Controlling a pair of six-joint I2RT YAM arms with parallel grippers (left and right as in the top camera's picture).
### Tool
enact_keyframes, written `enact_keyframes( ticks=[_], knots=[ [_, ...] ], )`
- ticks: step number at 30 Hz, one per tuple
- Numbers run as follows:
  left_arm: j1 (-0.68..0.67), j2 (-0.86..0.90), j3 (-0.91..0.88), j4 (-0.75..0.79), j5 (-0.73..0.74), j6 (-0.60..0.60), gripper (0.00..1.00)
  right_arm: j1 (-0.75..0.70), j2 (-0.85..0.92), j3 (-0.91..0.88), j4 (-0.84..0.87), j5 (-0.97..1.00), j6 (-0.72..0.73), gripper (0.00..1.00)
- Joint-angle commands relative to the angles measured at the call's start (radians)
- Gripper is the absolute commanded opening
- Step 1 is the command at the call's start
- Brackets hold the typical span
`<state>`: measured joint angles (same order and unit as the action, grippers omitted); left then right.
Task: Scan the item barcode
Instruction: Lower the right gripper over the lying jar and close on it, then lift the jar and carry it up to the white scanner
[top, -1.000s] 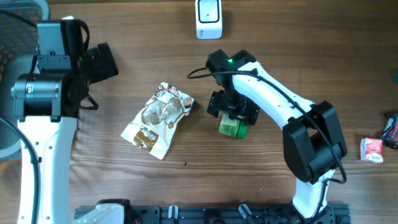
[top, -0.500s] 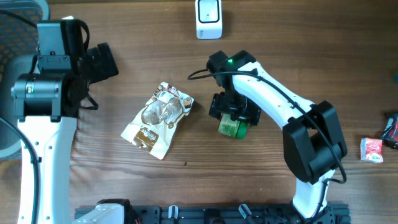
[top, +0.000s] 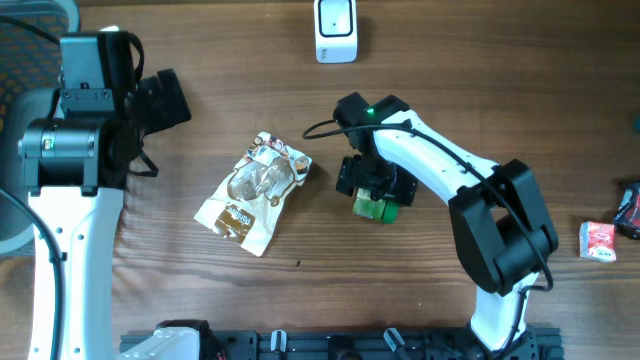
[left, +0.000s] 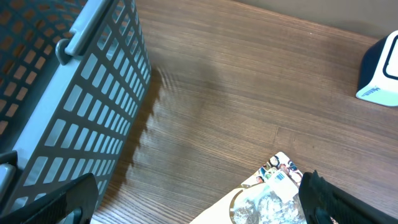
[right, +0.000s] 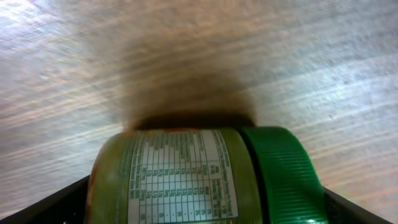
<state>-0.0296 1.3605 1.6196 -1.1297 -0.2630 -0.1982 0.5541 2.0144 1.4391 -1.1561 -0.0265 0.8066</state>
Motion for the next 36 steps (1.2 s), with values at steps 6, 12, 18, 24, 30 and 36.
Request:
enact_keyframes(
  ticks=[6, 12, 18, 24, 30, 36],
  knots=[
    [0.006, -0.016, -0.002, -0.004, 0.005, 0.012, 1.0, 0.002, -0.005, -0.014, 0.019, -0.027, -0.021, 0.99],
    [0.006, -0.016, -0.002, -0.004, 0.005, 0.012, 1.0, 0.001, -0.005, -0.014, 0.019, -0.047, -0.022, 0.87],
    [0.006, -0.016, -0.002, -0.004, 0.005, 0.012, 1.0, 0.001, -0.005, -0.013, 0.021, -0.054, -0.02, 0.85],
    [0.006, -0.016, -0.002, -0.004, 0.005, 0.011, 1.0, 0.001, -0.005, -0.005, 0.026, -0.129, -0.022, 0.85],
    [0.006, -0.016, -0.002, -0.011, 0.005, 0.011, 1.0, -0.013, -0.005, 0.069, -0.023, -0.226, -0.056, 0.86],
    [0.006, -0.016, -0.002, -0.011, 0.005, 0.011, 1.0, -0.07, -0.005, 0.127, -0.073, -0.364, -0.134, 0.85]
  ],
)
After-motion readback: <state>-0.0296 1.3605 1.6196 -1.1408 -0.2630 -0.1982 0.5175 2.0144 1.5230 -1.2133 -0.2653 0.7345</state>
